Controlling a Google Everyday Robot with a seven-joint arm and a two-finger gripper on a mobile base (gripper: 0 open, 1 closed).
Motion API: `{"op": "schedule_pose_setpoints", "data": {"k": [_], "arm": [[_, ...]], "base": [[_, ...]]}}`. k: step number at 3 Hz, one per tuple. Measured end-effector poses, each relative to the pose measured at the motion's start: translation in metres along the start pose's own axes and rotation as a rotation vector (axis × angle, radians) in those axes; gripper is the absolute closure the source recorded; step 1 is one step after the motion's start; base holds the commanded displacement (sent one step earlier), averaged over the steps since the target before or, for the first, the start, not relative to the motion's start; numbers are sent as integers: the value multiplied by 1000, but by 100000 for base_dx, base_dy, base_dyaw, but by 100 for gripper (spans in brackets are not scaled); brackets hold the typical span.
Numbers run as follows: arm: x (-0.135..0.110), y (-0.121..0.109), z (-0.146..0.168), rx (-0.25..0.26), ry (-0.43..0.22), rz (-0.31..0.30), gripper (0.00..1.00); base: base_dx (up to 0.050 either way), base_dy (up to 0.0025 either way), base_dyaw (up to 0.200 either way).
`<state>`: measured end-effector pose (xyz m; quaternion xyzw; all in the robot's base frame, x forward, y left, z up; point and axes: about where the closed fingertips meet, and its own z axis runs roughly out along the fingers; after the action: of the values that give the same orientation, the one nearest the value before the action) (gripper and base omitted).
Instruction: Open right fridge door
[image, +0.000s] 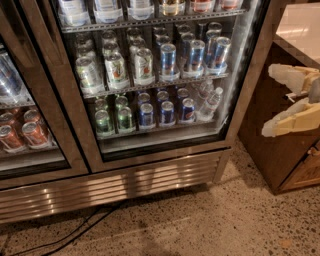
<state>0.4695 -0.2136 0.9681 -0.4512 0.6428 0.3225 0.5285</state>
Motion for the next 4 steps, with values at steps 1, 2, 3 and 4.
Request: {"op": "schedule_pose_setpoints", "data": {"k": [1, 2, 3, 4], "arm": [[-16, 18, 37, -72, 9, -63, 0], [-24, 28, 57, -114, 15, -97, 0], [-29, 45, 76, -178, 38, -129, 0], [-35, 52, 89, -215, 47, -146, 0]], "base": [[0, 0, 0], [0, 0, 0], [0, 0, 0], [0, 0, 0]]}}
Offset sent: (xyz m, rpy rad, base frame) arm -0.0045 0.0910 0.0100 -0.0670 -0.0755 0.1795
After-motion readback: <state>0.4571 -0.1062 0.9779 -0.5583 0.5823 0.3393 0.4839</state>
